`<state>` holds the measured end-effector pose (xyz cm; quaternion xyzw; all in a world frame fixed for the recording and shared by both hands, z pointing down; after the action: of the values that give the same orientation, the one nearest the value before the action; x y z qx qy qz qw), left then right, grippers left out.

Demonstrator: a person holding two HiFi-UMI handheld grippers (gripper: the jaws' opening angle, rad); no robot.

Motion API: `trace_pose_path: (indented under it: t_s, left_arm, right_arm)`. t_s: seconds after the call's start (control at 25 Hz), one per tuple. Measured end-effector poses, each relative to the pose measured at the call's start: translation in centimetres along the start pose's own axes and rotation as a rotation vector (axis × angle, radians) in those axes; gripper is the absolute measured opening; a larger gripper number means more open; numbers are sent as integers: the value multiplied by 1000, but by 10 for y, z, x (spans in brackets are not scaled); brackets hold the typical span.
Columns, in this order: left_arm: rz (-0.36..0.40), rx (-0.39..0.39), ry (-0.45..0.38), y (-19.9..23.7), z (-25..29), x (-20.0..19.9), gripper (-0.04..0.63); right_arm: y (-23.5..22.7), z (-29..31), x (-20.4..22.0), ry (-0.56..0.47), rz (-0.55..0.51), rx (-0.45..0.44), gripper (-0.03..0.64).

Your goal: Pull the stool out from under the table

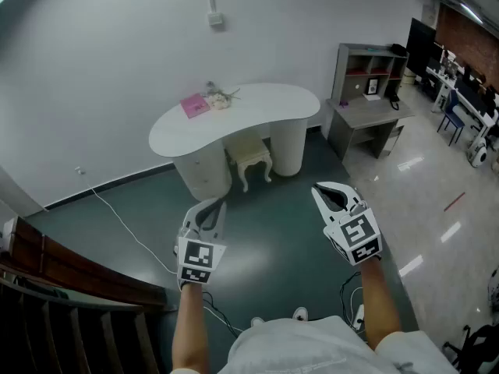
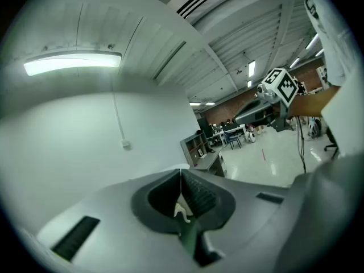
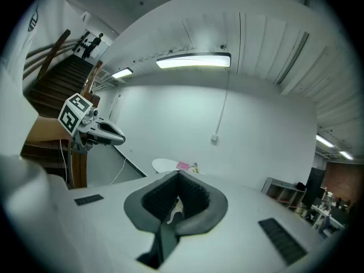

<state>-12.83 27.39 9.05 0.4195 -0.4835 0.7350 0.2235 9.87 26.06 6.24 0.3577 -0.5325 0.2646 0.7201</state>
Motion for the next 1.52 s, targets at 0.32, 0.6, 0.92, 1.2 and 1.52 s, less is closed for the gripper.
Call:
trace_pose_path:
  t_s: [0.32,0.6,0.92,1.2,1.52]
  left_arm:
    - [9,6,5,-14,5,-9,18]
    - [8,6,26,-29,13,-17,18]
    - [-2,-18,56,-60,27,-29,18]
    - [-4,-42,80,-79,42,-45,18]
    - [1,-24,88,-88,70,-47,18]
  right_arm:
    - [-12,-11,3,-18,10,0,14]
    - [-28,-19,11,-25,22,-16,14]
    - [-56,-34,38,-14,31,-44,14]
    - [-84,-40,49,-36,66,-78,14]
    - [-97,-33,59,-29,66,-109,14]
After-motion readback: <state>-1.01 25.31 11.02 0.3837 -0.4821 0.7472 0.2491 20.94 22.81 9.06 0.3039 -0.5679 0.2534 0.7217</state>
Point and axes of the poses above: the fingertips, and each gripper's own axes: z forward along the fingers, y to its left, x out of its underside, the point moved 2 cm from there along -z, backward along the fingers, and after that the axes turned 7 degrees about z, right-handed, at the moved point
